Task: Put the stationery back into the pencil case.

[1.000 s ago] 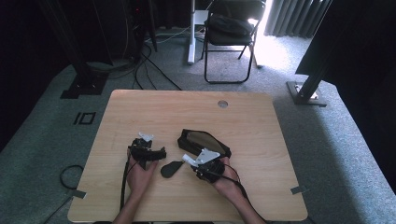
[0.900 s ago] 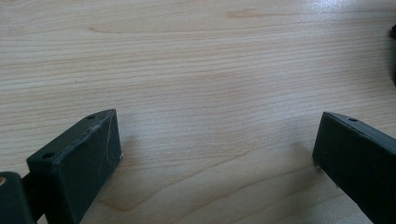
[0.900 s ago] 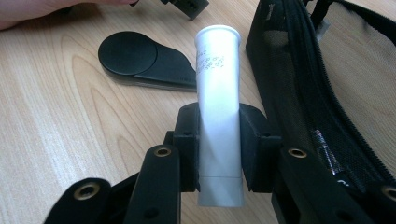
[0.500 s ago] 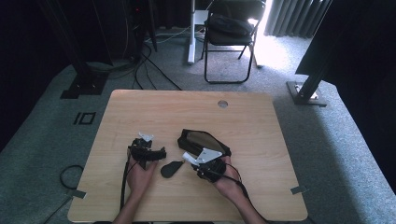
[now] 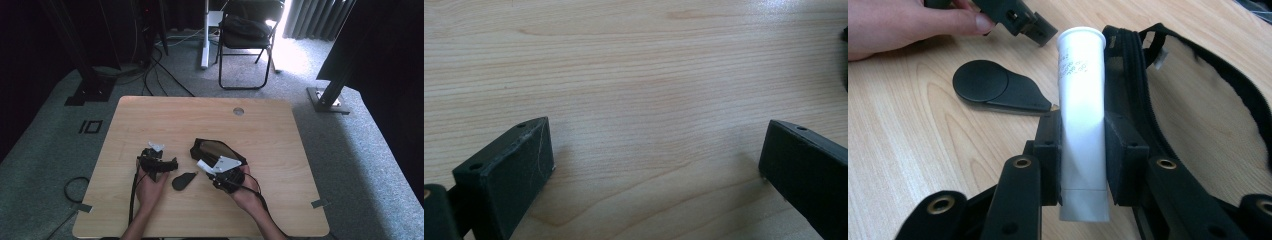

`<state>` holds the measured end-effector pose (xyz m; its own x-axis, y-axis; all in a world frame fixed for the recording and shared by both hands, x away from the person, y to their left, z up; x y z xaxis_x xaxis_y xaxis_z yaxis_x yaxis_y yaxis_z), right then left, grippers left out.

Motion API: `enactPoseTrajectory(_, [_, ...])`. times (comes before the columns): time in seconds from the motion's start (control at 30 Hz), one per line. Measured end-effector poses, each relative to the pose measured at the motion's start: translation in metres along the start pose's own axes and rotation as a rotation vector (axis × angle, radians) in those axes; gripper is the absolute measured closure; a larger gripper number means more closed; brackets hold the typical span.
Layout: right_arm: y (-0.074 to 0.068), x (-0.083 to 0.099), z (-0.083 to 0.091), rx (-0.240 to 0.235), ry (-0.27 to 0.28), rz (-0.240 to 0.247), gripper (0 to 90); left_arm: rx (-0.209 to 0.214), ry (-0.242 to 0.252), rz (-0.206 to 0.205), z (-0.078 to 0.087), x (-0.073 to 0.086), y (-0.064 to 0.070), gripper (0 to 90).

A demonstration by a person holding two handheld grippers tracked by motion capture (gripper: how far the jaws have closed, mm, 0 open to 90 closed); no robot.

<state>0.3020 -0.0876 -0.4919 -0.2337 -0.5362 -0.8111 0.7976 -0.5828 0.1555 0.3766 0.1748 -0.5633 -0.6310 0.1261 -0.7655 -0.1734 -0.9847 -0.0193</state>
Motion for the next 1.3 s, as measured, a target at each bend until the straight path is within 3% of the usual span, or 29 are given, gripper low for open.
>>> enactPoseTrajectory(1.3, [0.01, -0.02, 0.018, 0.025, 0.046, 0.025, 70.9, 0.0, 0.0, 0.0, 0.0, 0.0, 0.0, 1.3])
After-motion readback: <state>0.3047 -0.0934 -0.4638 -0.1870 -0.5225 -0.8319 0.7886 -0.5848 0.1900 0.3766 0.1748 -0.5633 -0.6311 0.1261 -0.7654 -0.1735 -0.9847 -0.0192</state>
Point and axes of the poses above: each handheld gripper's, and its own axes: z roughly backward along the jaws, x roughly out of its underside, y roughly to its right, the point moved 1 cm from there along -z, roughly forward along the jaws, and after that the axes turned 6 degrees about y, right-handed, at the moved point
